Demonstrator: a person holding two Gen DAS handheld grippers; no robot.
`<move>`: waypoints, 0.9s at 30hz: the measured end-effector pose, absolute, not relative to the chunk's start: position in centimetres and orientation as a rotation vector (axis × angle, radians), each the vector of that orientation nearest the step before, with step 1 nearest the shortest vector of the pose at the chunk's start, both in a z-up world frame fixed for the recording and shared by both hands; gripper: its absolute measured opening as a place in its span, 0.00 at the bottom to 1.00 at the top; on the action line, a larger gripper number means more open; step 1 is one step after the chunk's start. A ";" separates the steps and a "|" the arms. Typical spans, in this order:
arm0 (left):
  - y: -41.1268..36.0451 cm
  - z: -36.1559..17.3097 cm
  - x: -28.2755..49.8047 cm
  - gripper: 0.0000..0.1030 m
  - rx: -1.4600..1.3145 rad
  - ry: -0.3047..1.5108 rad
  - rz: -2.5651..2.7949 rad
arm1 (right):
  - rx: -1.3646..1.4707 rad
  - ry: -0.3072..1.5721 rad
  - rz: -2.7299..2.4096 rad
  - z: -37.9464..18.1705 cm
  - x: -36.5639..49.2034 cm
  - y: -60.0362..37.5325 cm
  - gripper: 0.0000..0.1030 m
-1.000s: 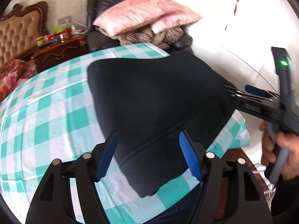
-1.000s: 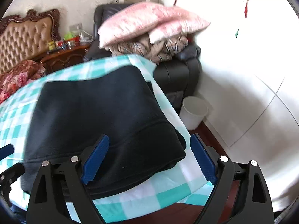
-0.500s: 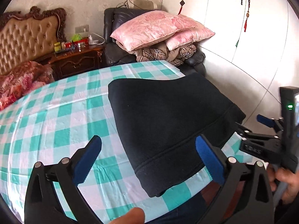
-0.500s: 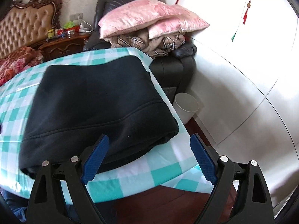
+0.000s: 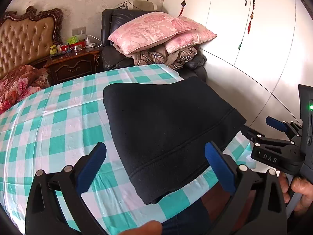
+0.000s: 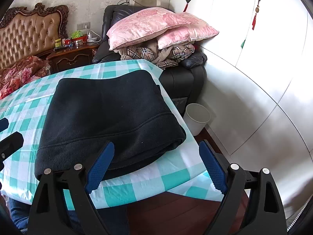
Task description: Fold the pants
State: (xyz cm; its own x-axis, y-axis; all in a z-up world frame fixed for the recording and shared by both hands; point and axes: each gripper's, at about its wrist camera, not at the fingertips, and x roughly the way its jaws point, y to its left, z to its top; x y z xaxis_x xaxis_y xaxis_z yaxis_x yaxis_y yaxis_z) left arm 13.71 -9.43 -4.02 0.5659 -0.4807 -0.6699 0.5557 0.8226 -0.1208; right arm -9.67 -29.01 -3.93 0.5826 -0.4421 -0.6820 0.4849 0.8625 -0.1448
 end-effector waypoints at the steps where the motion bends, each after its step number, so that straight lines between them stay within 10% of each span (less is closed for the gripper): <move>1: -9.5 -4.1 13.8 0.98 0.107 0.755 -0.612 | 0.059 0.780 -0.542 -4.0 -9.7 -29.0 0.83; 27: -9.6 -4.8 14.1 0.98 0.102 0.780 -0.599 | 0.062 0.784 -0.542 -4.4 -9.8 -29.1 0.83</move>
